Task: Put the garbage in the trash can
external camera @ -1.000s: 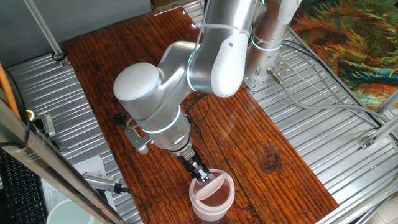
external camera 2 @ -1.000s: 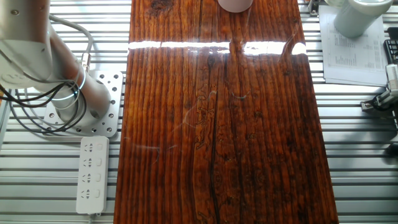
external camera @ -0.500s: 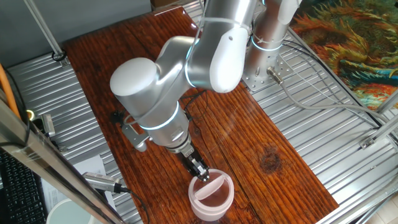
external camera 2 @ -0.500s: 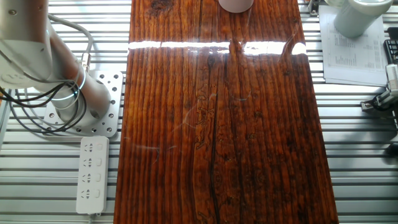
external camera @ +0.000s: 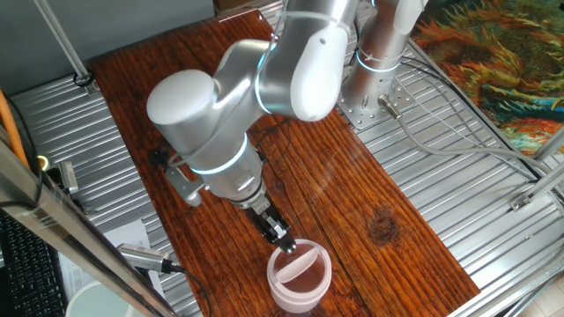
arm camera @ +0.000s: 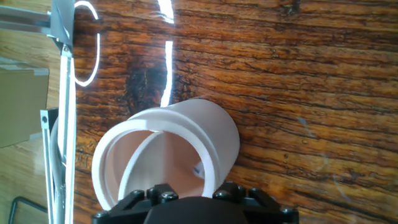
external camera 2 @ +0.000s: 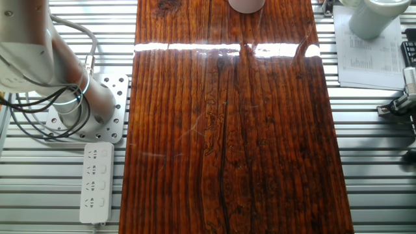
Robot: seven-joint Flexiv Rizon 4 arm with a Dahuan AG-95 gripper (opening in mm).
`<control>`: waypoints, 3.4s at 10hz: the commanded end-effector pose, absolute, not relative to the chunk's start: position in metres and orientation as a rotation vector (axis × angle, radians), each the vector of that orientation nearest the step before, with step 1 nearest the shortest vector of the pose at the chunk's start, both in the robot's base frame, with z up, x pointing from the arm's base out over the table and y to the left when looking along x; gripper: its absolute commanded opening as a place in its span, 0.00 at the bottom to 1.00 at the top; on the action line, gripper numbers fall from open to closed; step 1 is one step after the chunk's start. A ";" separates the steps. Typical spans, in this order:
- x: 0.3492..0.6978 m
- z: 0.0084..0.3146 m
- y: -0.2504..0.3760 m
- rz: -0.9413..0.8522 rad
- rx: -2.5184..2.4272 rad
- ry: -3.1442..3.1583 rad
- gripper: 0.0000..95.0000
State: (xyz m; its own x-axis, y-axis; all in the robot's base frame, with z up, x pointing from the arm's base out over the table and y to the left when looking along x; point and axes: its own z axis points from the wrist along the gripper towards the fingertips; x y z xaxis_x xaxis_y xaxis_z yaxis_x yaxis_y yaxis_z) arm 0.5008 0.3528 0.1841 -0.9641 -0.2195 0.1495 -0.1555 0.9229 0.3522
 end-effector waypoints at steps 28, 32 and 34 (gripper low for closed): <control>0.514 0.220 0.319 -0.320 0.244 -2.941 0.00; 0.513 0.225 0.237 -0.232 0.321 -2.979 0.00; 0.508 0.217 0.203 -0.190 0.385 -3.016 0.00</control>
State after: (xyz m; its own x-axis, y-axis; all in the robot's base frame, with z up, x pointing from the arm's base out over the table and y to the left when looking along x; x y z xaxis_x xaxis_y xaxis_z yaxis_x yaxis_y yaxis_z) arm 0.5092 0.2196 0.2197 -0.9663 -0.2395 0.0944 -0.2236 0.9626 0.1531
